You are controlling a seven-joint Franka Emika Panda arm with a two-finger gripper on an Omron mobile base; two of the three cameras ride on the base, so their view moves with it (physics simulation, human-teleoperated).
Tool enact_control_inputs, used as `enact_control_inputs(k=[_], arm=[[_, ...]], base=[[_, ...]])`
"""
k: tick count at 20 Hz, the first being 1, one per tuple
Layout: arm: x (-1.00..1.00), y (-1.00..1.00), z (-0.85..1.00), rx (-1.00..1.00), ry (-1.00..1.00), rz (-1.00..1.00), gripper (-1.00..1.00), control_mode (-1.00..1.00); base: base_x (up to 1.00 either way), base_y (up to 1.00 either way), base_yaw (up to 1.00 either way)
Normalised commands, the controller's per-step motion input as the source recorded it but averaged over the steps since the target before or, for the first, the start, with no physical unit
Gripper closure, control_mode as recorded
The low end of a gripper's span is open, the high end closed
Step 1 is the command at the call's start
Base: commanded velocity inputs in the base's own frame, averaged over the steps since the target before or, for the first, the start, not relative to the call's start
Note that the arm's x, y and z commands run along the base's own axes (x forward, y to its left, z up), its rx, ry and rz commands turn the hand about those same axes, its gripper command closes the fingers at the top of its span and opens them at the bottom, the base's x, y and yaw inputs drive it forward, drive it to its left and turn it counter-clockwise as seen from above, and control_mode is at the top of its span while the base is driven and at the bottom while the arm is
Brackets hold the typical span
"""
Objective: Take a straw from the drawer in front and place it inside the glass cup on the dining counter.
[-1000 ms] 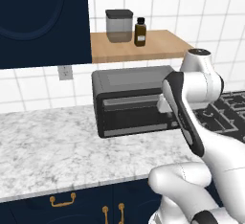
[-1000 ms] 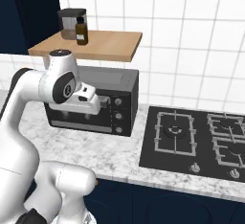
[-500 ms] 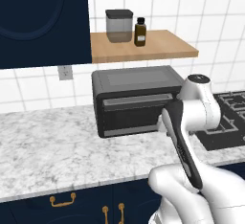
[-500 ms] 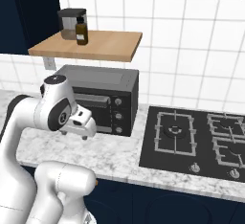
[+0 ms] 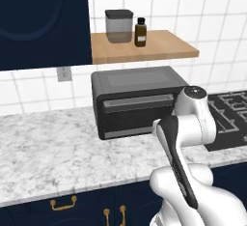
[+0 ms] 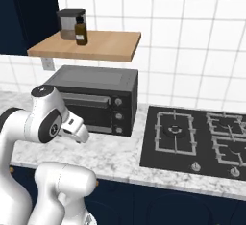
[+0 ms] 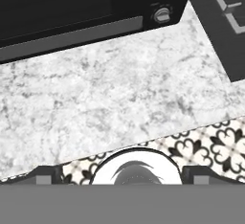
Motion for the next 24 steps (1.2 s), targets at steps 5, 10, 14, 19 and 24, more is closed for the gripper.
enact_control_inputs(k=[5, 10, 14, 19, 24], arm=[[0.00, 0.00, 0.00, 0.00, 0.00, 0.00, -1.00, 1.00], [0.00, 0.00, 0.00, 0.00, 0.00, 0.00, -1.00, 1.00], [0.00, 0.00, 0.00, 0.00, 0.00, 0.00, -1.00, 1.00], [0.00, 0.00, 0.00, 0.00, 0.00, 0.00, -1.00, 1.00], [0.00, 0.00, 0.00, 0.00, 0.00, 0.00, -1.00, 1.00]], base=[[-0.23, 0.39, -0.28], [-0.40, 0.30, -0.33], [-0.54, 0.24, -0.36], [-0.53, 0.37, -0.37], [-0.57, 0.38, -0.39]])
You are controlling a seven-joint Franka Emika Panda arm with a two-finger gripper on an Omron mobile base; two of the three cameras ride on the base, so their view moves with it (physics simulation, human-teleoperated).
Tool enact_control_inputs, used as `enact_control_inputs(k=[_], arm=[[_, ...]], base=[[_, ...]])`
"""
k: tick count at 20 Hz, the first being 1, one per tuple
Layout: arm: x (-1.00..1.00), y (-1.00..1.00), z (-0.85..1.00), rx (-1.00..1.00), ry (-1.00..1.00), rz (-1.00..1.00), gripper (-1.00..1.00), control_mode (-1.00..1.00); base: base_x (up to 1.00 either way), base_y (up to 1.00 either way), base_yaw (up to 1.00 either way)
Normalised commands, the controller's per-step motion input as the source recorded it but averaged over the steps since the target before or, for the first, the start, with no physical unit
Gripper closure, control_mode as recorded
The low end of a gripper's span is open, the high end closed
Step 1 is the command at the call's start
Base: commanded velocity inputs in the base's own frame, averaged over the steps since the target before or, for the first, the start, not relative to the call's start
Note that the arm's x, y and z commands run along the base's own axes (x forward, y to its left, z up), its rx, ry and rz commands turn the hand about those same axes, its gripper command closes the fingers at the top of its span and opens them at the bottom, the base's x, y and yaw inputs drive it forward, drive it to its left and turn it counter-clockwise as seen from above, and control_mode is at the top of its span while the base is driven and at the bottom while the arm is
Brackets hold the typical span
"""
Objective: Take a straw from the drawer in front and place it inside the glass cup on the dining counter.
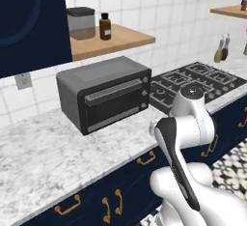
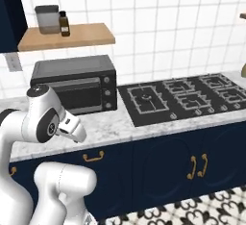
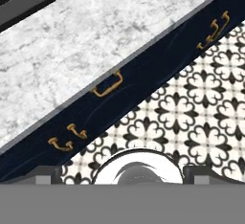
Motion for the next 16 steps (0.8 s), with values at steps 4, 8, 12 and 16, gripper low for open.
enact_control_inputs(k=[4, 8, 12, 16], arm=[[0.00, 0.00, 0.00, 0.00, 0.00, 0.00, -1.00, 1.00], [0.00, 0.00, 0.00, 0.00, 0.00, 0.00, -1.00, 1.00], [0.00, 0.00, 0.00, 0.00, 0.00, 0.00, -1.00, 1.00], [0.00, 0.00, 0.00, 0.00, 0.00, 0.00, -1.00, 1.00]], base=[[-0.56, 0.35, -0.40], [-0.42, 0.50, -0.37], [-0.38, 0.40, -0.34], [-0.48, 0.20, -0.38]])
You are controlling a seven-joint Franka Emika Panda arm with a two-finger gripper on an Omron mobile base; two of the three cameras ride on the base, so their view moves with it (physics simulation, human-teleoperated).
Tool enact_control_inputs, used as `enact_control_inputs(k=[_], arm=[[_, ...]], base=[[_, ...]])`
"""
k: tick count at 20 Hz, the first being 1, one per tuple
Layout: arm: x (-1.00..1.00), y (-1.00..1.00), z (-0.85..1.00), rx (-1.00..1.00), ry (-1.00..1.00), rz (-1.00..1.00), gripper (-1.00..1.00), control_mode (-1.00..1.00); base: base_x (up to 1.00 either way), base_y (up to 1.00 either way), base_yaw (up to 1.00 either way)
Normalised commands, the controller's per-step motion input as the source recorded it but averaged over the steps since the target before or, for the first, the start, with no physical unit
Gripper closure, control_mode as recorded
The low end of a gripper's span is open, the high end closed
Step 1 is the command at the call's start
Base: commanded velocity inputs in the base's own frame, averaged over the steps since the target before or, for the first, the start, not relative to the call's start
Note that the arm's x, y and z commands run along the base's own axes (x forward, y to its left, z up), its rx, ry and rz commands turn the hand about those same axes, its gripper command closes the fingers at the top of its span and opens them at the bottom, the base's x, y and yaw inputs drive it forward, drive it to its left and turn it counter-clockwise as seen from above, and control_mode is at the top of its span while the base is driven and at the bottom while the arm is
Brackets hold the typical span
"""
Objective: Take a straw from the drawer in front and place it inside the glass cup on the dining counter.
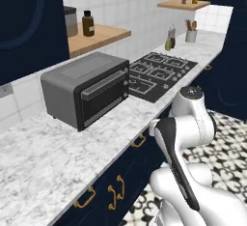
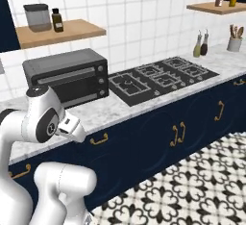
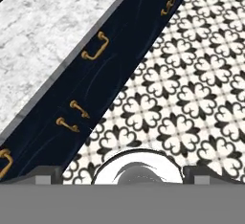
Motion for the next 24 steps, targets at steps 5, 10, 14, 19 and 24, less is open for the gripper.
enact_control_inputs(k=[5, 10, 14, 19, 24], arm=[[0.00, 0.00, 0.00, 0.00, 0.00, 0.00, -1.00, 1.00], [-0.08, 0.00, 0.00, 0.00, 0.00, -0.09, -1.00, -1.00], [0.16, -0.21, 0.00, 0.00, 0.01, -0.17, -1.00, -1.00], [0.97, -0.28, 0.00, 0.01, 0.12, 0.08, -1.00, -1.00], [1.00, -0.37, 0.00, 0.16, 0.30, 0.13, -1.00, -1.00]], base=[[-0.49, 0.16, -0.40], [-0.43, 0.03, -0.35], [0.00, 0.00, 0.00], [0.00, 0.00, 0.00], [0.00, 0.00, 0.00]])
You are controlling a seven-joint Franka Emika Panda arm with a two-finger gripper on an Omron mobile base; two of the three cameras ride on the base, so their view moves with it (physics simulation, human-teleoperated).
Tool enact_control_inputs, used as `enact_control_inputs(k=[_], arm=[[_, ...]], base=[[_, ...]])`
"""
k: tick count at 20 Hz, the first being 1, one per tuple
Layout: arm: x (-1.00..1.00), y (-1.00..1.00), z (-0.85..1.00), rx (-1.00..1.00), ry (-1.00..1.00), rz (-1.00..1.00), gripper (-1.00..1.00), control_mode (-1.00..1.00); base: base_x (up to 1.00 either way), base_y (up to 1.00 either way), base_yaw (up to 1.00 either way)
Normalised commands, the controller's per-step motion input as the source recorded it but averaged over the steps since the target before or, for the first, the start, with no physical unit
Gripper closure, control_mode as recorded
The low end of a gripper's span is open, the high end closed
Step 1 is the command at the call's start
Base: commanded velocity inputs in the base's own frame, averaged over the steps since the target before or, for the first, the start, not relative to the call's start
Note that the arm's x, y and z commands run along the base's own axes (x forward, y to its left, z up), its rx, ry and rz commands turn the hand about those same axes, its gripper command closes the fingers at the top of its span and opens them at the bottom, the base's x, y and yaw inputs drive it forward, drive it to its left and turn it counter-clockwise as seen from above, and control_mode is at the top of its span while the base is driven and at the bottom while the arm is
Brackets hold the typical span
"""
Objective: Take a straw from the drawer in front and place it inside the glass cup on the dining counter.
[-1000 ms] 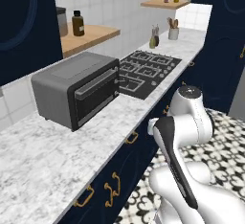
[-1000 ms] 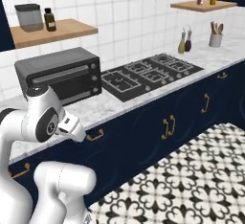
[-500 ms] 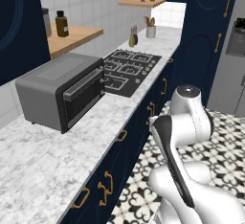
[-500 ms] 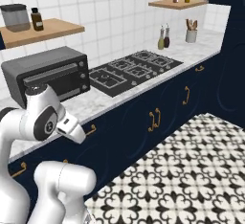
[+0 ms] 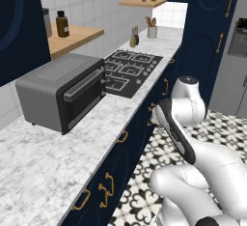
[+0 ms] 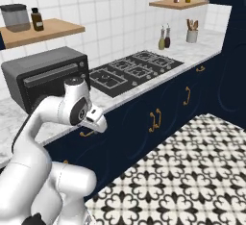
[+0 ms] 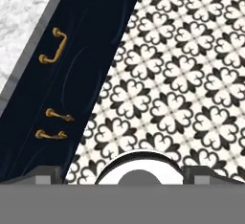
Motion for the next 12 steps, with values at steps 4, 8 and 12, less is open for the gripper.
enact_control_inputs(k=[4, 8, 12], arm=[[1.00, -0.28, -0.14, 0.50, 0.20, 0.24, -1.00, -1.00], [1.00, -0.02, -0.34, 0.59, 0.15, 0.19, -1.00, -1.00], [0.51, 0.00, -0.70, 0.64, 0.12, 0.15, -1.00, -1.00]], base=[[0.00, 0.00, 0.00], [0.00, 0.00, 0.00], [0.00, 0.00, 0.00]])
